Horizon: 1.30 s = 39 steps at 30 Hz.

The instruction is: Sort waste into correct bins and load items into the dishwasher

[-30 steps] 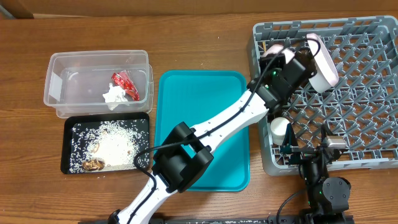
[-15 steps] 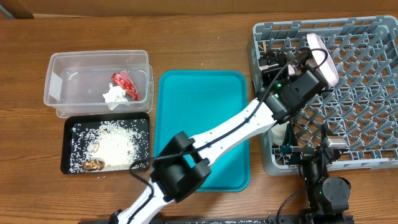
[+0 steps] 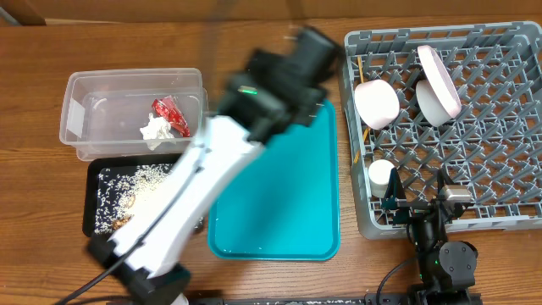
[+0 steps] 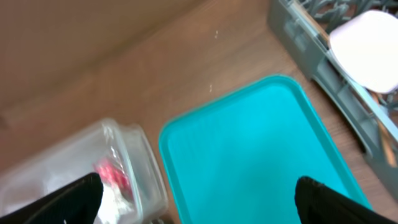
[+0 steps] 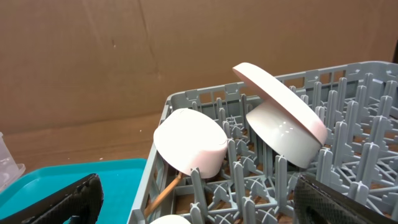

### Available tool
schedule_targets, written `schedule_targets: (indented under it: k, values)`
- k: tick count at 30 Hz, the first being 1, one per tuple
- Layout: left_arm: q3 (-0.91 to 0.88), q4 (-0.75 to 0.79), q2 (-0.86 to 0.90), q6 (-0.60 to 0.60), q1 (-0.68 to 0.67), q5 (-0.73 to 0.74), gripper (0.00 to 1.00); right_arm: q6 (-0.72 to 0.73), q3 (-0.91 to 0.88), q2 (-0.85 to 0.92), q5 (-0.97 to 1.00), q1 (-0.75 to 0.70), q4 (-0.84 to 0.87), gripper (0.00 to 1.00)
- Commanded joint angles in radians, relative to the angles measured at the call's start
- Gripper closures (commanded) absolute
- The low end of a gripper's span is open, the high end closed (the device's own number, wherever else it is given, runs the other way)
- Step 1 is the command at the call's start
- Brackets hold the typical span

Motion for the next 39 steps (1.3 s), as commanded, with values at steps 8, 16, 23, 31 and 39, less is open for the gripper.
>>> schedule_targets:
  k: [8,16,23,31,39]
  values:
    - [0.007,-0.177,-0.055,-0.155,0.092,0.293,0.13,0.003,-0.010,-0.010,0.002,-0.007,0.003,0.00]
    - [0.007,-0.208,-0.055,-0.155,0.103,0.219,0.24,0.003,-0.010,-0.010,0.002,-0.007,0.003,0.00]
    - [0.007,-0.251,-0.055,-0.155,0.104,0.220,0.00,0.003,-0.010,-0.010,0.002,-0.007,0.003,0.00]
    - [0.007,-0.206,-0.118,-0.092,0.108,0.166,0.00,0.003,-0.010,-0.010,0.002,-0.007,0.003,0.00]
    - [0.007,-0.059,-0.298,-0.003,0.146,0.140,0.00,0.003,-0.010,-0.010,0.002,-0.007,0.003,0.00]
